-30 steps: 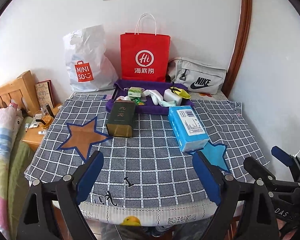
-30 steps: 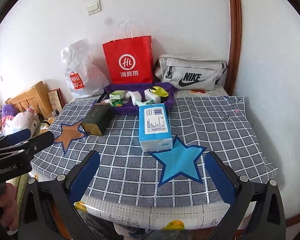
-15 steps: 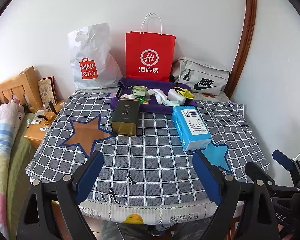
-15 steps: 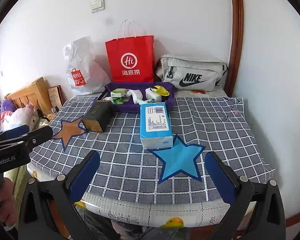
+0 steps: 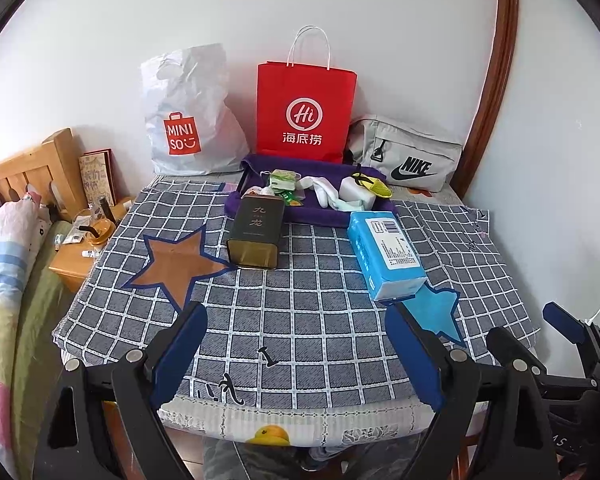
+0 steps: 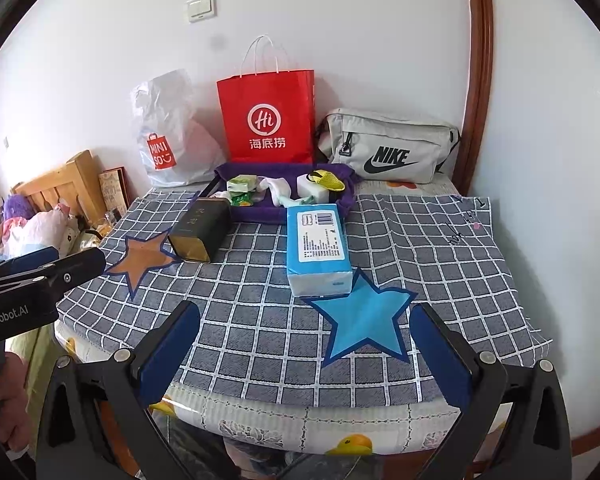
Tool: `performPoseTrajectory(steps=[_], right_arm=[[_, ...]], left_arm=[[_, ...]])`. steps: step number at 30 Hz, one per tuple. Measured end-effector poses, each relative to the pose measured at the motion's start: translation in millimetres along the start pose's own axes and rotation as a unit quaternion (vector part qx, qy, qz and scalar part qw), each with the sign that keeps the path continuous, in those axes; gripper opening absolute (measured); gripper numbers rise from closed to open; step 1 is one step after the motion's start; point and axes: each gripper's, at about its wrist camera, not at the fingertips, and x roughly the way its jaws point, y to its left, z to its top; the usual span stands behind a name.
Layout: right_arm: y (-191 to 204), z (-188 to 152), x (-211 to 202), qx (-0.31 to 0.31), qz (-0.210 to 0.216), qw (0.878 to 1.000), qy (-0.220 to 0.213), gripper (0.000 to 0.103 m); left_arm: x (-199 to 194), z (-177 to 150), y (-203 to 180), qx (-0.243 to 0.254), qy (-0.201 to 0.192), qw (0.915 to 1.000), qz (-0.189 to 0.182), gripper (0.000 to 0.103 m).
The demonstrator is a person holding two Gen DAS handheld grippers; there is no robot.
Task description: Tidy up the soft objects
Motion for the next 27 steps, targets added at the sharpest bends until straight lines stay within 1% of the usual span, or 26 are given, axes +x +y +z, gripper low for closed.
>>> performPoseTrajectory(steps=[27], right_arm=[[3.9,-1.6,0.9,-0.004,0.003,1.000,0.001,0.103]], left_arm=[[-2.1,-5.3,-0.1,-0.004,0.001,1.0000,0.003,0.090]])
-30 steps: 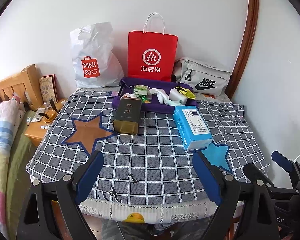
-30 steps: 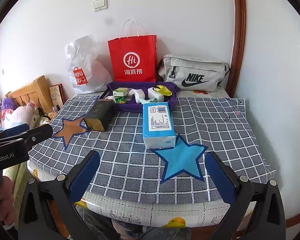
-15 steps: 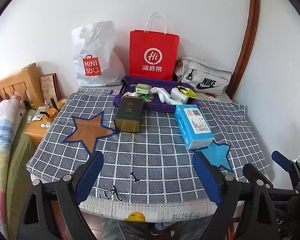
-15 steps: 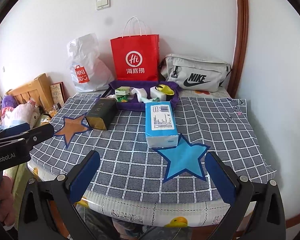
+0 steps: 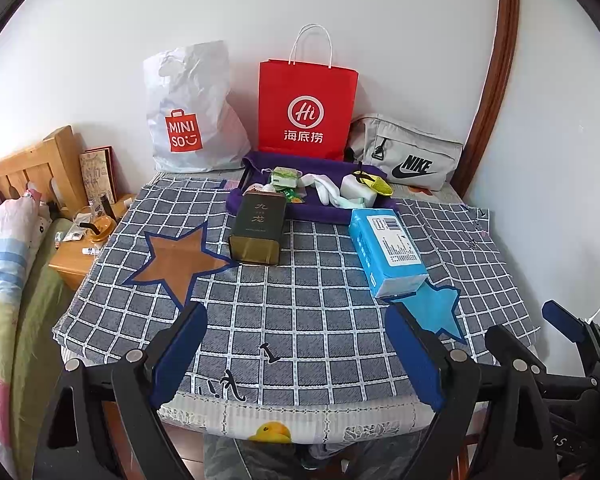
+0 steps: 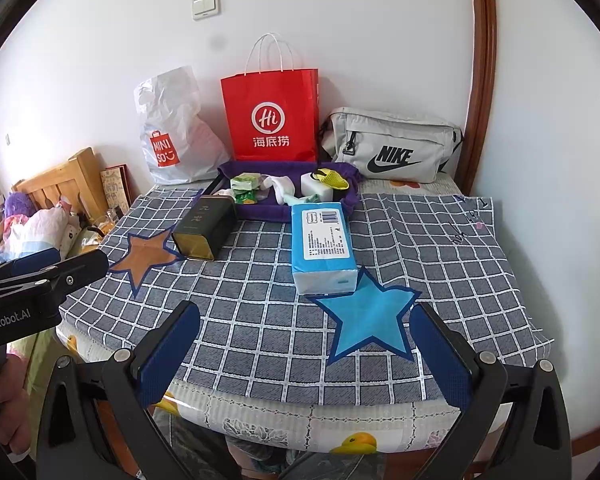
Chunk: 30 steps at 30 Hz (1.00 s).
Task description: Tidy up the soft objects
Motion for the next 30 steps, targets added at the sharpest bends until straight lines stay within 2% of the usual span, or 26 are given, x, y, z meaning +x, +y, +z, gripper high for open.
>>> performPoseTrajectory(steps=[30], right_arm=[[-3.9,2.8,-6.3,0.002,0.002,1.000,-0.007,0.103]], left_arm=[[-3.8,3.5,-5.2,0.008,-0.005,1.0000,0.000,0.090]])
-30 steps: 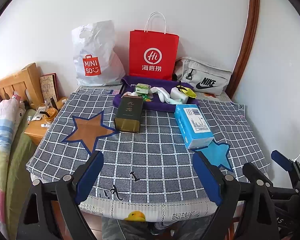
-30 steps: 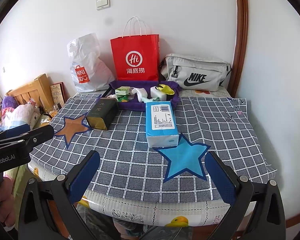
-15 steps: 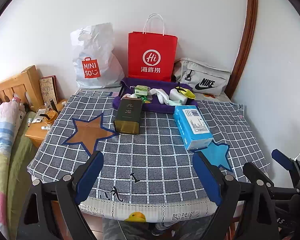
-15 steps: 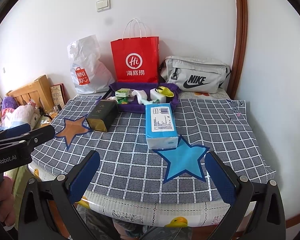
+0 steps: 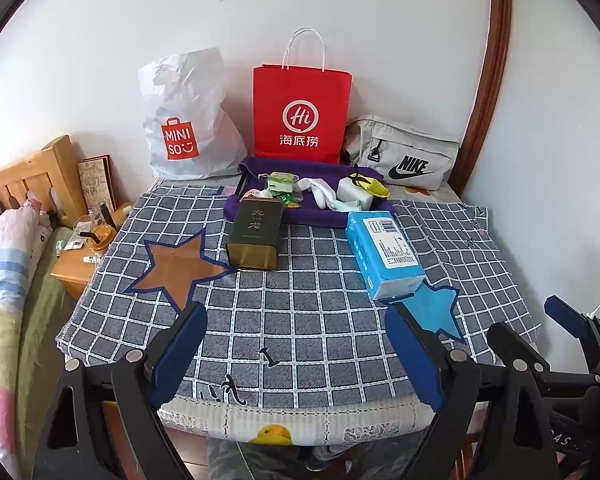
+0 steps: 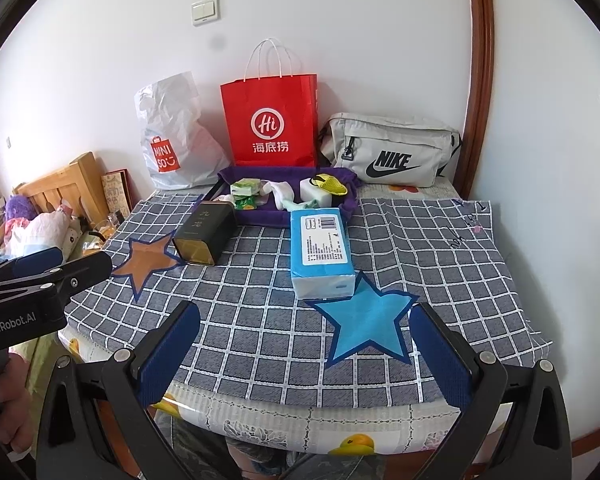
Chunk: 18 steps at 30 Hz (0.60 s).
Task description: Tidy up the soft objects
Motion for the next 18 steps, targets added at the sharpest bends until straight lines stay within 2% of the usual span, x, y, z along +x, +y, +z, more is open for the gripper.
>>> performPoseTrajectory(steps=[18], right_arm=[[-1.2,-0.3,-1.5,0.000,-0.001,1.000,-0.003,0.103]], left_arm=[[0.3,2.2,-0.2,0.006,-0.001,1.0000,0.002,0.090]])
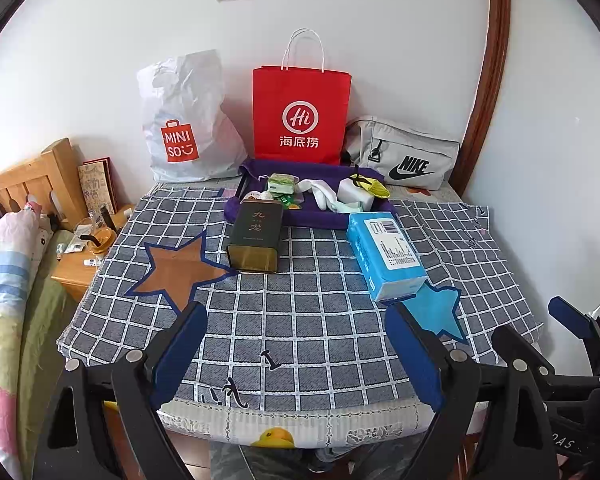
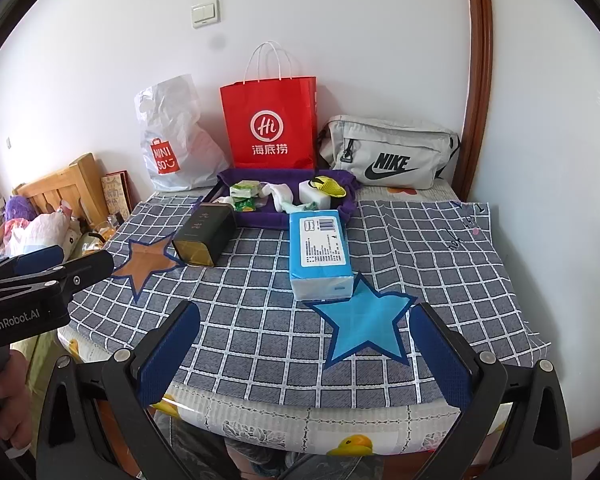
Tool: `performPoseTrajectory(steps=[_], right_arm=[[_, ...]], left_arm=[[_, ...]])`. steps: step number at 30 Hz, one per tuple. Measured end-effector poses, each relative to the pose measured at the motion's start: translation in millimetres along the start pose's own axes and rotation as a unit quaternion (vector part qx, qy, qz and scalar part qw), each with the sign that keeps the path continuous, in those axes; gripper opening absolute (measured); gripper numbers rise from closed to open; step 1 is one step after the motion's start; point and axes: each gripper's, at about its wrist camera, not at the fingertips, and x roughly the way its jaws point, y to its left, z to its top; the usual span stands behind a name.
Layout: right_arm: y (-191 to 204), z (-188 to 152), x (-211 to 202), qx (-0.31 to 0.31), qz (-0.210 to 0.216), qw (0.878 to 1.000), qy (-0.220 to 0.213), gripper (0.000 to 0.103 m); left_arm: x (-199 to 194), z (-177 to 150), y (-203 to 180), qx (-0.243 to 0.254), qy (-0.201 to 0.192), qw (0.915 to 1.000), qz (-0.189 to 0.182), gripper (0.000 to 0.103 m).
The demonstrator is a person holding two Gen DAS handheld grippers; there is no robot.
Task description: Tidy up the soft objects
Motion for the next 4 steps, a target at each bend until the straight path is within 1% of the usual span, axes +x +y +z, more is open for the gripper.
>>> performPoseTrajectory(steps=[4], right_arm=[[0.2,-1.1,5.4,-0.002,-0.003,1.000,0.003,0.103]], left_arm=[[4.7,5.6,2.3,0.010,-0.001,0.9999,0.003,0.090]])
